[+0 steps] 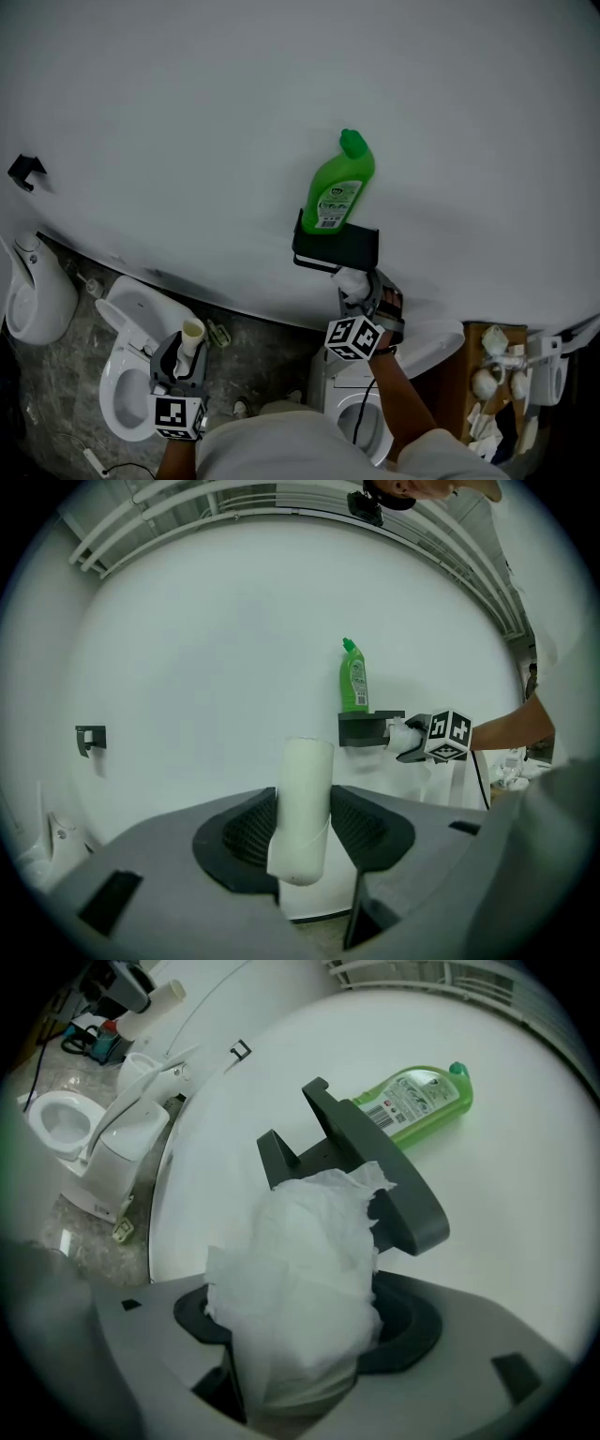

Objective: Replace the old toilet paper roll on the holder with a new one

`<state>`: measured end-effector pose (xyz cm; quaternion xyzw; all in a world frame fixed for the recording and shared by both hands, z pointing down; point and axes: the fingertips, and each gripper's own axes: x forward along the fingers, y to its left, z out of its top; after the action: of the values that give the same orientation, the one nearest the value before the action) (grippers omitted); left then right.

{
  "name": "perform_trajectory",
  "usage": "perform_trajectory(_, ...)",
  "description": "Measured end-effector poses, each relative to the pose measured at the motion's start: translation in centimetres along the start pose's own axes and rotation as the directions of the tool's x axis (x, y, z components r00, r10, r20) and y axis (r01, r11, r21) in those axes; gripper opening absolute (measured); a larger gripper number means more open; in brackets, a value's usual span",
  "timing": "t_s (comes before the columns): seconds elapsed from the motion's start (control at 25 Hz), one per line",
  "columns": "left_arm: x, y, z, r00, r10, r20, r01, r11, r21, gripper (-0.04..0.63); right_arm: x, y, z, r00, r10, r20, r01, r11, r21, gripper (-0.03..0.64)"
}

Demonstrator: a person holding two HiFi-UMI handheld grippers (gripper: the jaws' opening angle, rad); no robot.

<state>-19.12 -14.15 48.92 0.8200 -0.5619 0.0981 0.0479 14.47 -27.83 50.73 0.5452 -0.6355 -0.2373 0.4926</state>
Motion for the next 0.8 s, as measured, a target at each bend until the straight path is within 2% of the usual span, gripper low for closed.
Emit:
perform_trajectory(0.12,0.0,-0.3,0.1,1.0,-0.014,-0.002,0.014,1.0,0.007,0.184,-0.5,0.0,-0.2,1.0,-0.01,0.007,0.011,1.0,-0.019,0.336)
perform_trajectory(0.48,0.4,-0.7,0.6,0.999,-0.048,-0.007,0.048,0.998,0.034,0.184,0.5,0.1,1.3,0.995,-0.057,0.083,0.07,0.983,-0.171,0.334)
perform_trajectory(0.64,0.3,-1.0,0.4,0.998,-0.055,-0.019,0.056,0.998,0.036,0.183,0.4,0.5,2.1,0.991,-0.069,0.114,0.089,0.978,-0.187,0.335)
perform_trajectory(0.8,0.3,-1.2,0.7,0.998,-0.06,-0.018,0.06,0.998,0.036,0.184,-0.2,2.2,5.2,0.98,-0.059,0.191,0.096,0.977,-0.19,0.336)
